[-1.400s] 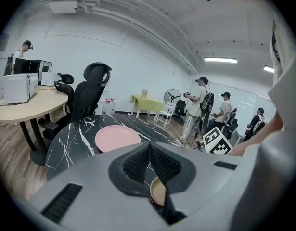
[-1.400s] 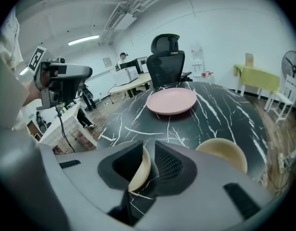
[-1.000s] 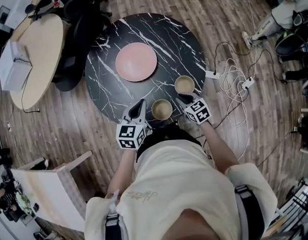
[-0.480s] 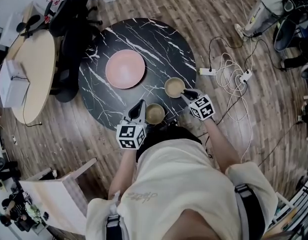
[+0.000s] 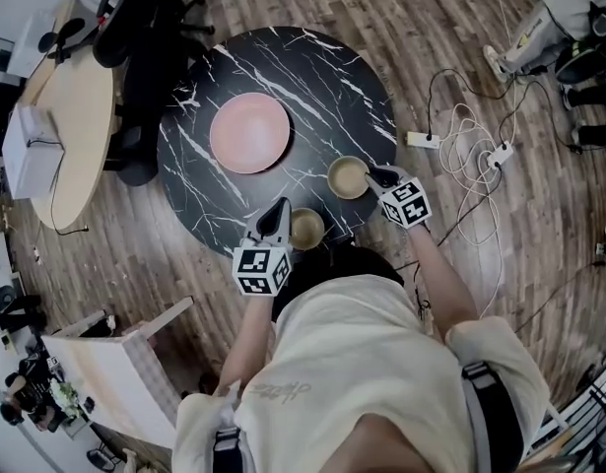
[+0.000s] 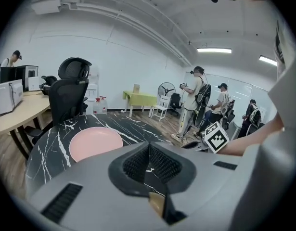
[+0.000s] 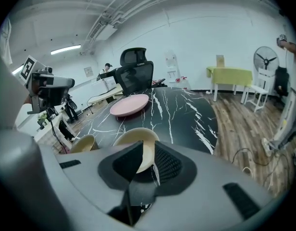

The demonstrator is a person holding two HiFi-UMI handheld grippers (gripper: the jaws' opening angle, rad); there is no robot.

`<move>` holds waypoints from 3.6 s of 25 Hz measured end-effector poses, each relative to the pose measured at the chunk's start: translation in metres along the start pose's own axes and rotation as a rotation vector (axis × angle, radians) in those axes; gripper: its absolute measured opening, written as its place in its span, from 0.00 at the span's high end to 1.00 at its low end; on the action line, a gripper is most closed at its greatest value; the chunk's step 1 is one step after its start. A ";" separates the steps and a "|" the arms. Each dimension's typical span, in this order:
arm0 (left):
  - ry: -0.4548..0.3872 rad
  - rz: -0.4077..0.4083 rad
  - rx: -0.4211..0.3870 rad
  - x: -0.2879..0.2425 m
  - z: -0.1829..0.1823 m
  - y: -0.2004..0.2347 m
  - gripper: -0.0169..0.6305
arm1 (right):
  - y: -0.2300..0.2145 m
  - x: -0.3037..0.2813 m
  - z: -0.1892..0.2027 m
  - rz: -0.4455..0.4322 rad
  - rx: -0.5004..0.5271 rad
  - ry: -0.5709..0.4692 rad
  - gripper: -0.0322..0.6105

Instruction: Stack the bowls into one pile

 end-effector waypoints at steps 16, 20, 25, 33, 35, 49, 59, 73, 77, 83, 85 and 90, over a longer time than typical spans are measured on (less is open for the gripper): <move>0.103 0.013 0.017 -0.044 0.015 -0.007 0.94 | -0.025 -0.045 0.005 -0.080 -0.029 0.075 0.82; 0.120 0.033 0.010 -0.055 0.016 -0.007 0.94 | -0.029 -0.052 0.004 -0.089 -0.048 0.084 0.83; 0.131 0.044 0.017 -0.062 0.018 -0.007 0.94 | -0.027 -0.053 0.007 -0.093 -0.051 0.089 0.89; 0.128 0.042 0.027 -0.064 0.018 -0.001 0.94 | -0.026 -0.052 0.002 -0.087 -0.064 0.066 0.91; 0.122 0.038 0.026 -0.061 0.016 0.001 0.94 | -0.024 -0.050 0.002 -0.084 -0.068 0.064 0.91; 0.049 -0.008 0.060 -0.014 0.012 0.019 0.94 | 0.006 -0.027 -0.022 -0.056 -0.001 0.042 0.91; -0.012 -0.052 0.089 0.026 0.008 0.043 0.94 | 0.054 -0.032 -0.054 -0.087 0.072 0.023 0.91; -0.041 -0.123 0.159 0.061 0.028 0.082 0.94 | 0.114 -0.064 -0.070 -0.181 0.171 0.092 0.91; -0.039 -0.136 0.184 0.070 0.035 0.090 0.94 | 0.129 -0.072 -0.057 -0.203 0.187 0.135 0.91; -0.020 -0.136 0.189 0.077 0.043 0.099 0.94 | 0.141 -0.083 -0.042 -0.217 0.172 0.167 0.91; -0.008 -0.128 0.188 0.078 0.046 0.101 0.94 | 0.144 -0.085 -0.038 -0.215 0.160 0.172 0.91; 0.010 -0.101 0.192 0.076 0.052 0.103 0.94 | 0.149 -0.086 -0.025 -0.205 0.135 0.190 0.91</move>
Point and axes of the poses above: the fingertips, and each gripper's own axes: x backward along the fingers, y to its left, z out of its underside, the point moved 7 cm from there along x, backward along the fingers, and after that the axes turned 9 degrees about -z, right-handed, at the moved point
